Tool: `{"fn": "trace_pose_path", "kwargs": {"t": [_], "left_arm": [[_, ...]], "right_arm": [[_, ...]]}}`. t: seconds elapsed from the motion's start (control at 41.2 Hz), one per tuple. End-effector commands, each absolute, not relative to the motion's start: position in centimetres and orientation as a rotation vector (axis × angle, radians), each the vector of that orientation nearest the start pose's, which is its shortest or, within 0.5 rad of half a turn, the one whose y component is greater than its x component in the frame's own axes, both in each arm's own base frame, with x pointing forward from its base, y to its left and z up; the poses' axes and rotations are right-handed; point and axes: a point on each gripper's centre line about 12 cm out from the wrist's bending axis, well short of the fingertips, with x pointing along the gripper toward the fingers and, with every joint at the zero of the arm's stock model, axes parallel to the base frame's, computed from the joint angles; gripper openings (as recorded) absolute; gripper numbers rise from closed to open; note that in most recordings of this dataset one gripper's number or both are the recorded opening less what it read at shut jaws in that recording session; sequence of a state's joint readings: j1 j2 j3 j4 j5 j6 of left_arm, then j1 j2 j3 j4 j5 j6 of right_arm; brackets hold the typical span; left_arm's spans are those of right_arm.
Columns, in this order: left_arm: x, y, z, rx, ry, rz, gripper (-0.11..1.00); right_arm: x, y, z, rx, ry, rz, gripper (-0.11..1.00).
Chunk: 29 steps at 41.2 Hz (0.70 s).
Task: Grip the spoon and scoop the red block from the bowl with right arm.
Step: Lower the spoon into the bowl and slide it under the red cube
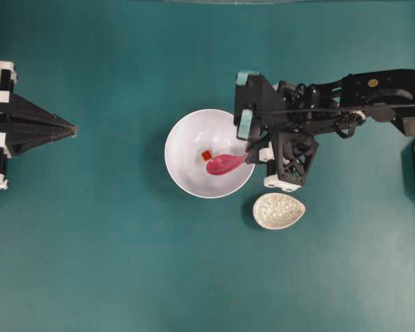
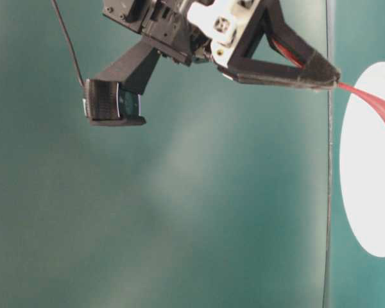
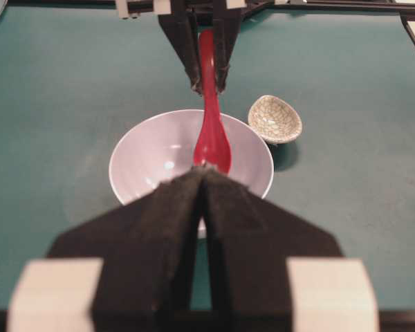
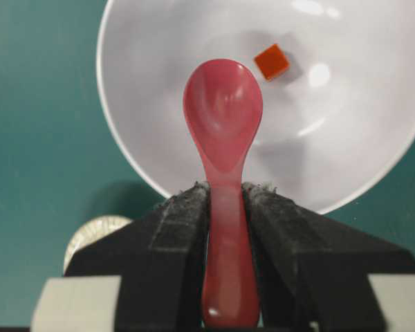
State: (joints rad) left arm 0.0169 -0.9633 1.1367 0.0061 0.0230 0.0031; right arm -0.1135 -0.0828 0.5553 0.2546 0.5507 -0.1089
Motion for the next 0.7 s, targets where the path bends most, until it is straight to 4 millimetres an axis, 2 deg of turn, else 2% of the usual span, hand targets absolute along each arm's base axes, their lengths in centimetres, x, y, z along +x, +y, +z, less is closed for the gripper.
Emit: {"fn": "trace_pose_path", "kwargs": {"t": [0.0,0.679], "left_arm": [[20.2,0.4,28.5,0.012,0.161,0.019,0.0],[20.2,0.4,28.5,0.012,0.16,0.017,0.0]], "right_arm": [[36.9,-3.1,20.8,0.245,0.96,-0.059,0.25],[36.0,-3.0,19.6,0.255,1.013,-0.062,0.25]]}}
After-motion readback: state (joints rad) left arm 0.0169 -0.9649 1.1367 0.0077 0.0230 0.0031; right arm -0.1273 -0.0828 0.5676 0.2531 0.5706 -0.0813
